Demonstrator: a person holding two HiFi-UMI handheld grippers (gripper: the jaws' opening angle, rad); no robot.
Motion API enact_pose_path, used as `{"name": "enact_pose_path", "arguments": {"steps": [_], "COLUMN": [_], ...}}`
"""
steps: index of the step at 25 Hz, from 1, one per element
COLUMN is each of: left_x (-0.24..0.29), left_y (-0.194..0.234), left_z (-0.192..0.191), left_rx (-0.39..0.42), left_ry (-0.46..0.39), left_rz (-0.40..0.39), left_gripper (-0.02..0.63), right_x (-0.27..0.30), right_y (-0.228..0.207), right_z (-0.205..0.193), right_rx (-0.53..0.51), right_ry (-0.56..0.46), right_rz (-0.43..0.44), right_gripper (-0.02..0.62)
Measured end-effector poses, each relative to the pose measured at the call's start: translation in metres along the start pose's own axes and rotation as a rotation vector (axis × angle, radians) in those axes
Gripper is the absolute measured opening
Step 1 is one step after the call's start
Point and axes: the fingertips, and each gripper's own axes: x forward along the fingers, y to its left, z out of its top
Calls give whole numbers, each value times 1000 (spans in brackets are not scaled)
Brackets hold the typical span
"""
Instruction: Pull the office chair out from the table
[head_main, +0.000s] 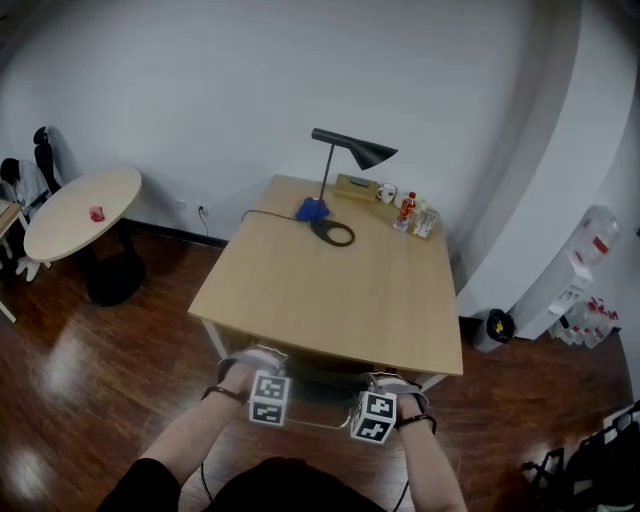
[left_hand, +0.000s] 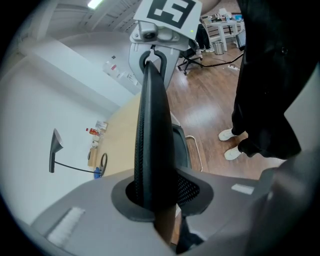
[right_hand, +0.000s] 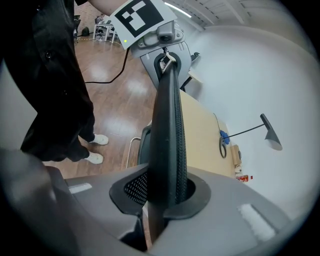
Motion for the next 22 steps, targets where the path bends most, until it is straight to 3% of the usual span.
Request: {"name": "enact_pose_path", "arguments": {"steps": [8, 22], "left_x": [-12, -35], "left_y": [-20, -48], "left_z": [1, 11], "left_rx": [0, 10], "left_ry": [-4, -20], "left_rz": [-23, -22], "left_gripper": [75, 72], "right_x": [-12, -31], "right_y": [22, 51], "right_z": [8, 11], "right_rx": [12, 41], "right_ry": [1, 20], "right_rz": [42, 28], "right_gripper": [74, 75]}}
